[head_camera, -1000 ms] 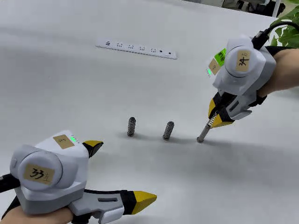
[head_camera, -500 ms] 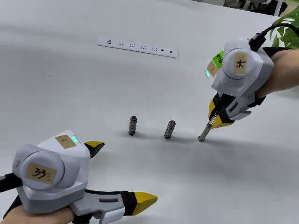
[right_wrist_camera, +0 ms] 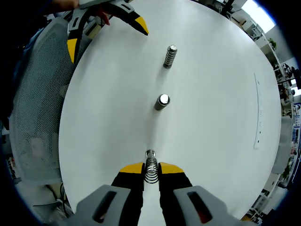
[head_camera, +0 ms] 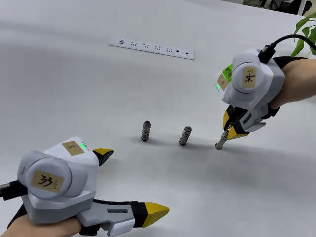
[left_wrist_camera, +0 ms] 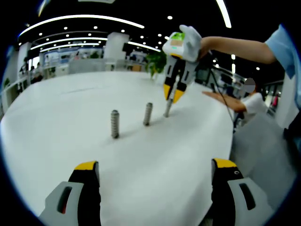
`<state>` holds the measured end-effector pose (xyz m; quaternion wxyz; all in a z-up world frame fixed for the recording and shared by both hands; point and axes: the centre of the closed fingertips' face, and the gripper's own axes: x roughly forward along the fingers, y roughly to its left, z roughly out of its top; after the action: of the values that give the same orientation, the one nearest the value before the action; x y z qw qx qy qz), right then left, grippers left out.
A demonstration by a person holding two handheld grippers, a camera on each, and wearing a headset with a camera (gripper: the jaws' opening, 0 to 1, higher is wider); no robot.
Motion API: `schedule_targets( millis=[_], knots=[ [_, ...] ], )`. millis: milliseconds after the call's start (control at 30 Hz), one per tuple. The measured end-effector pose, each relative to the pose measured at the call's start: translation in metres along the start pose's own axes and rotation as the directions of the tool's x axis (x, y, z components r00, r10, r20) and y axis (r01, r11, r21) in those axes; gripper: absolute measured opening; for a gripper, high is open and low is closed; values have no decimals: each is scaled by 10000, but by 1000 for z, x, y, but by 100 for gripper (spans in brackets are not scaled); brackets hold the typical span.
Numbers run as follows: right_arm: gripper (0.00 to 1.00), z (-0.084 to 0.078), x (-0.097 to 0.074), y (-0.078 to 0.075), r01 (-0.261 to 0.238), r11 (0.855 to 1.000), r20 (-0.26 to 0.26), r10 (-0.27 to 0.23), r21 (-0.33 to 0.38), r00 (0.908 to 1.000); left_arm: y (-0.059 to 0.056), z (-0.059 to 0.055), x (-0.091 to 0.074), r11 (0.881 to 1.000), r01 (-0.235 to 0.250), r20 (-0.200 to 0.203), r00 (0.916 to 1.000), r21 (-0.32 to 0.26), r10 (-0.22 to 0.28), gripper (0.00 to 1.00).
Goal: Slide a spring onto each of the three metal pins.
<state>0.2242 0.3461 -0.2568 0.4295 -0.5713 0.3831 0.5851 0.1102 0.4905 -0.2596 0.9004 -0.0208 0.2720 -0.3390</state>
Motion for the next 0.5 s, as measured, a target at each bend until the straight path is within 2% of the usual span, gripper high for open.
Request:
schedule_targets(
  millis=[300, 500],
  knots=[
    [13, 4, 14, 3, -26, 10000, -66, 26, -28, 10000, 0, -3, 1, 10000, 32, -82, 10000, -58, -32, 100],
    [13, -1, 27, 3, -97, 9998, -355, 91, -163, 9993, 1, -5, 0, 10000, 30, -122, 9999, -87, -31, 100]
  ],
)
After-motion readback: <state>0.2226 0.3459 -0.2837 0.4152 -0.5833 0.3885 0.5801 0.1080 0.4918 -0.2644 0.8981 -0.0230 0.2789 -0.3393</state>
